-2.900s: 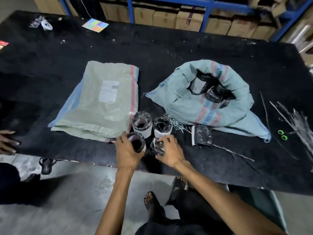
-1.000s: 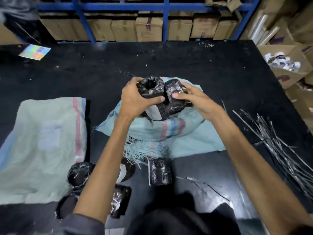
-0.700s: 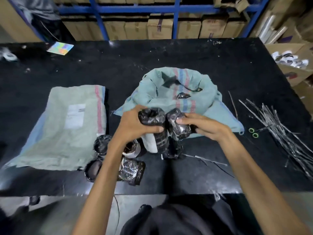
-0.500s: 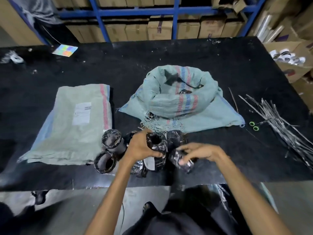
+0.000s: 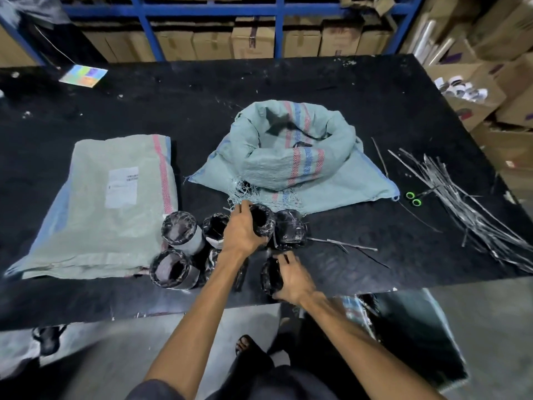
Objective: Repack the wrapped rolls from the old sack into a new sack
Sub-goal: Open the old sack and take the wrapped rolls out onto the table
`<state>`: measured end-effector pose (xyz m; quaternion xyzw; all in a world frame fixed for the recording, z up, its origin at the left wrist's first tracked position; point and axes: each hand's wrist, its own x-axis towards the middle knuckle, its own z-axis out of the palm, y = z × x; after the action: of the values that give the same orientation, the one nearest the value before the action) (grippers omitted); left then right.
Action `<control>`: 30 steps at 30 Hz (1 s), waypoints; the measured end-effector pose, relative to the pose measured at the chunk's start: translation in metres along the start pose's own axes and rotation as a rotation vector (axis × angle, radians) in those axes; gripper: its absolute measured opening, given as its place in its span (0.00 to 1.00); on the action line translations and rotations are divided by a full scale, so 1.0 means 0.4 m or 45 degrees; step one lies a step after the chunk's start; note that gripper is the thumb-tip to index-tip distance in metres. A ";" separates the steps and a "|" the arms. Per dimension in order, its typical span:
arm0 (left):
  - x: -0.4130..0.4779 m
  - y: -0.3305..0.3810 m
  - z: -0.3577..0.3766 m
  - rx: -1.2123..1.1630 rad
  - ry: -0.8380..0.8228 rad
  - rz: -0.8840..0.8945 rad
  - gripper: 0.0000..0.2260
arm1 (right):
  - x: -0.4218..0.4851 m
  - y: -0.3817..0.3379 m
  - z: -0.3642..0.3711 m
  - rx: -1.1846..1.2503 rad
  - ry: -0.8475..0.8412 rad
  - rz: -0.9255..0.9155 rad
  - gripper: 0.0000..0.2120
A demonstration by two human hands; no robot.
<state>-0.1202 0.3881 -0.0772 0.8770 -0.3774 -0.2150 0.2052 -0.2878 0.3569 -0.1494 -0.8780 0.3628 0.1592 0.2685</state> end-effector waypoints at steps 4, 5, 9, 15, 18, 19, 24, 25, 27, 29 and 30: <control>0.028 -0.028 0.006 -0.006 -0.038 -0.029 0.47 | 0.035 -0.034 0.033 -0.020 0.138 -0.030 0.48; 0.035 -0.038 0.010 -0.014 -0.061 -0.041 0.46 | 0.047 -0.044 0.043 -0.054 0.157 -0.036 0.47; 0.052 -0.060 0.019 0.024 -0.122 -0.083 0.45 | 0.066 -0.068 0.057 -0.167 0.174 -0.054 0.48; 0.092 -0.054 -0.038 0.186 -0.329 -0.048 0.47 | 0.064 -0.042 -0.067 -0.161 -0.080 -0.127 0.40; 0.140 -0.027 -0.117 0.146 -0.428 -0.014 0.42 | 0.084 -0.003 -0.239 0.082 -0.217 -0.142 0.29; 0.171 -0.002 -0.149 0.138 -0.405 0.044 0.39 | 0.098 0.013 -0.319 0.167 -0.201 -0.129 0.24; 0.330 0.137 -0.233 0.027 -0.121 0.275 0.23 | 0.221 0.084 -0.635 0.326 0.280 -0.084 0.13; 0.362 0.163 -0.235 -0.011 -0.086 0.293 0.21 | 0.253 0.094 -0.673 0.349 0.368 -0.072 0.13; 0.432 0.218 -0.229 -0.116 -0.046 0.294 0.17 | 0.333 0.116 -0.736 0.403 0.484 -0.063 0.15; 0.502 0.261 -0.207 -0.270 -0.086 0.217 0.13 | 0.419 0.134 -0.772 0.445 0.512 -0.065 0.15; 0.533 0.276 -0.188 -0.363 -0.135 0.145 0.11 | 0.464 0.145 -0.773 0.472 0.488 -0.059 0.16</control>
<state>-0.0106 0.1733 -0.0053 0.8037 -0.4023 -0.3005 0.3193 -0.1761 0.0384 -0.0091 -0.8361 0.4097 -0.0852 0.3547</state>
